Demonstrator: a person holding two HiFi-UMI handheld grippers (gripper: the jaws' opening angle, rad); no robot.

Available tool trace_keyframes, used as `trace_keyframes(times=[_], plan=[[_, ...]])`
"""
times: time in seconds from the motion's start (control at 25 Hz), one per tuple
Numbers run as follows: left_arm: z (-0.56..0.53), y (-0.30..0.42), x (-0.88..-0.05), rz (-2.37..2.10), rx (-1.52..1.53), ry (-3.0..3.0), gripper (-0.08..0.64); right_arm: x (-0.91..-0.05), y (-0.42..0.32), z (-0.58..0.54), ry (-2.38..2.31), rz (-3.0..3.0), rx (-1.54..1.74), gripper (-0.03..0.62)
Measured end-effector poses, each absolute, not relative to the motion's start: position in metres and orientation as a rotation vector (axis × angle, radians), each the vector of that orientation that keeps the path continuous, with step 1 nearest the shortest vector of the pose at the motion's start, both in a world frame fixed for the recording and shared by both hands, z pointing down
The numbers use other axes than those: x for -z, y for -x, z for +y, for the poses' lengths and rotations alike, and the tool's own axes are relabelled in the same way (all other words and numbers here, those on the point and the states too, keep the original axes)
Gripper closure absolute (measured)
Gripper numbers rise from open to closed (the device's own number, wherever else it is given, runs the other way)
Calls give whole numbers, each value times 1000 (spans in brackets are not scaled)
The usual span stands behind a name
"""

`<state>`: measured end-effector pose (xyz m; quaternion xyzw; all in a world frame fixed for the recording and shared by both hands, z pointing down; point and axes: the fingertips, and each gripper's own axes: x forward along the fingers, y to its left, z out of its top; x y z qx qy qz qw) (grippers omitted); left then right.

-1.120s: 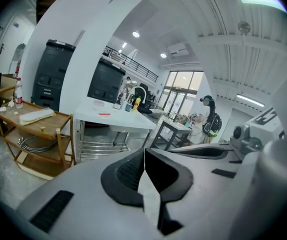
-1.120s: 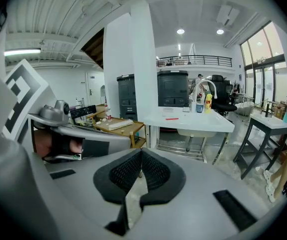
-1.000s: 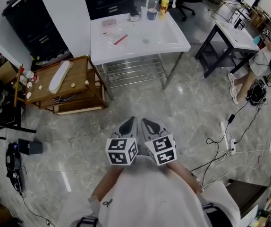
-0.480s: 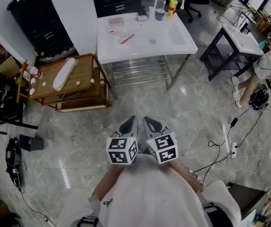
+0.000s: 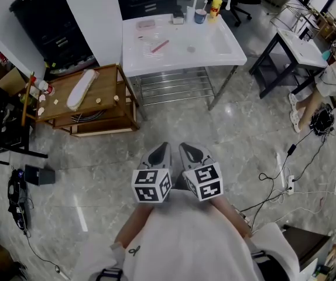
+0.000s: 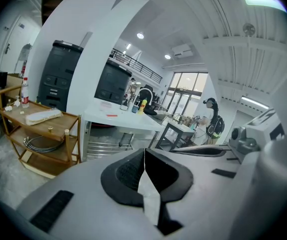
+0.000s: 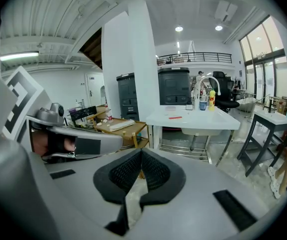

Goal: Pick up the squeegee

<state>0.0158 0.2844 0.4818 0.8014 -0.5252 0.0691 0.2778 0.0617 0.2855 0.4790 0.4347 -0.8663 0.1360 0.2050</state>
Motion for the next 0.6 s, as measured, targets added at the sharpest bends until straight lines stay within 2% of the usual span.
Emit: trace_keyframes(times=[0.6], plan=[[289, -10, -487, -1422, -186, -2121, 532, -482, -59, 289, -1197, -2430, -417, 565]])
